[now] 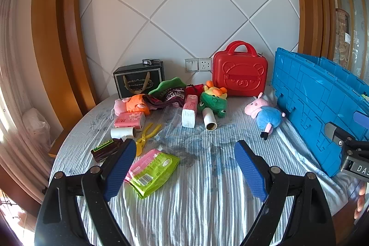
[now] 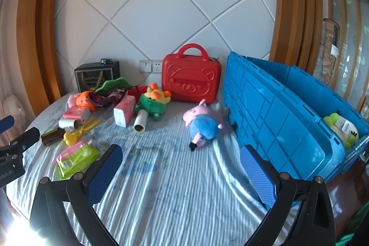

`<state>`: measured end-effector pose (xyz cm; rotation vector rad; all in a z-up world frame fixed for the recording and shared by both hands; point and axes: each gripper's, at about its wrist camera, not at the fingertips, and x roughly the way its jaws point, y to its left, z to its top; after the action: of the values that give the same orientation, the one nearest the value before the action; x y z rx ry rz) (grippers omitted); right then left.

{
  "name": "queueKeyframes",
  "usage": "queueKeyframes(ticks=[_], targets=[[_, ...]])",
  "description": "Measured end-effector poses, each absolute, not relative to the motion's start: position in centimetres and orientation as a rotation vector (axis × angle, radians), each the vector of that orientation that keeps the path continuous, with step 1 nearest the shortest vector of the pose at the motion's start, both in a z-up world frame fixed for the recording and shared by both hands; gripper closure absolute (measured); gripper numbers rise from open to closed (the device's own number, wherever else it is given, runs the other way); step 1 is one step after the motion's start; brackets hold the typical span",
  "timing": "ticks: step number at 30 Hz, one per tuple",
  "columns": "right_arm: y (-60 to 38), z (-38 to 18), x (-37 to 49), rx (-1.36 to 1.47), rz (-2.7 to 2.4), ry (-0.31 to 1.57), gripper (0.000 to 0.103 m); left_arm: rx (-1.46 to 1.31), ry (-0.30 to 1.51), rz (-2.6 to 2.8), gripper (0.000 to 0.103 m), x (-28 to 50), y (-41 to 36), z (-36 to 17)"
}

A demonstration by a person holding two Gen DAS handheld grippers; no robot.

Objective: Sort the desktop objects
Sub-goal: 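Move both tools toward the pink-and-green wipe pack and yellow duck clip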

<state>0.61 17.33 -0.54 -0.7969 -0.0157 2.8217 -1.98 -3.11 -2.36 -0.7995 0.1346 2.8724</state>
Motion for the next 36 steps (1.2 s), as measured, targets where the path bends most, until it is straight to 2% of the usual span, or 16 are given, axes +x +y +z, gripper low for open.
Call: queueKeyframes(ticks=[13, 20, 27, 30, 36], targets=[[19.2, -2.4, -3.6, -0.910, 2.836, -0.022, 0.000, -0.967, 0.068, 2.887, 0.016, -5.4, -2.9, -5.2], [18.9, -5.4, -9.6, -1.091, 2.934, -0.063, 0.000, -1.271, 0.011, 2.959, 0.016, -8.8, -6.3, -10.0], [17.7, -10.8, -15.9, -1.371, 2.981, -0.036, 0.000, -1.590, -0.039, 3.015, 0.016, -9.1, -10.8, -14.6], [16.3, -12.2, -17.2, -1.478, 2.997, -0.030, 0.000, -1.644, -0.076, 3.040, 0.016, -9.0, -12.6, -15.1], [13.4, -12.8, -18.6, -1.511, 3.029, -0.086, 0.000, -1.686, -0.071, 2.996, 0.016, -10.7, -14.7, -16.1]])
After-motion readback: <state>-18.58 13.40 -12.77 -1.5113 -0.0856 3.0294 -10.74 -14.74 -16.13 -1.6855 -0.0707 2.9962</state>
